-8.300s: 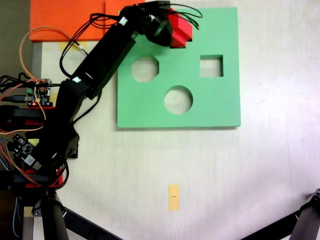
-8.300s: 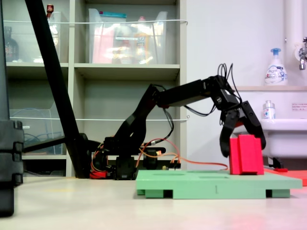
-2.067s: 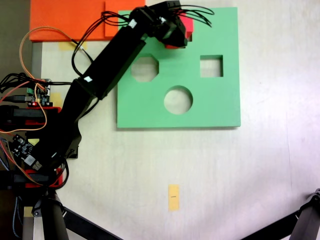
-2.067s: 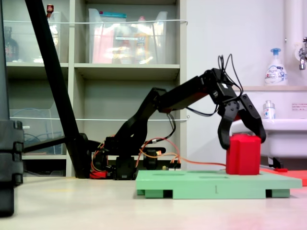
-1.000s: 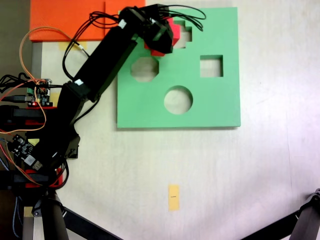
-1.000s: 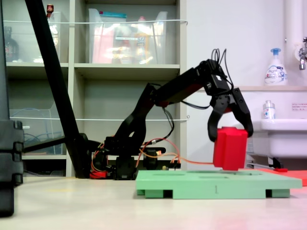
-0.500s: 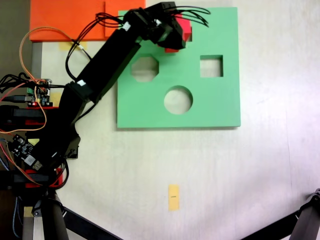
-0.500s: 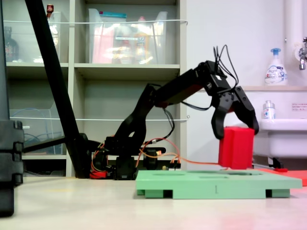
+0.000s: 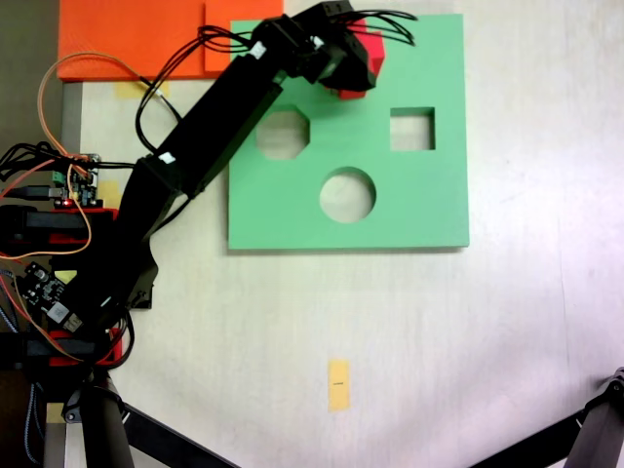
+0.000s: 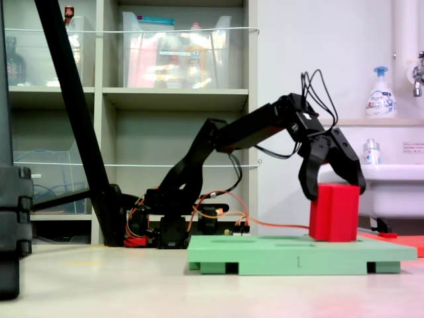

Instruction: Put the cross columnar block into the corresponding hole

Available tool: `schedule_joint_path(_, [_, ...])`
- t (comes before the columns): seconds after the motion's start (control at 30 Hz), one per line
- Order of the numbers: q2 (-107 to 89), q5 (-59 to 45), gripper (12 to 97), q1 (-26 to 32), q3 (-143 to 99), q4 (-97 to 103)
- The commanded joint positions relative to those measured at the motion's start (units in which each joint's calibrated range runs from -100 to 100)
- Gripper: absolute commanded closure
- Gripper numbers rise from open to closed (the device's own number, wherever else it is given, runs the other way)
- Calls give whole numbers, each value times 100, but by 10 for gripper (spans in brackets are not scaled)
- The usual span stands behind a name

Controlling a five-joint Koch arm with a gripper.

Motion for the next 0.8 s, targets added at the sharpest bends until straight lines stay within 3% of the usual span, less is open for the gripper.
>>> schedule_joint_path(0.0, [-42,137,585,20,280,460])
schedule_joint_path(0.77, [293,650,568,254,270,-2])
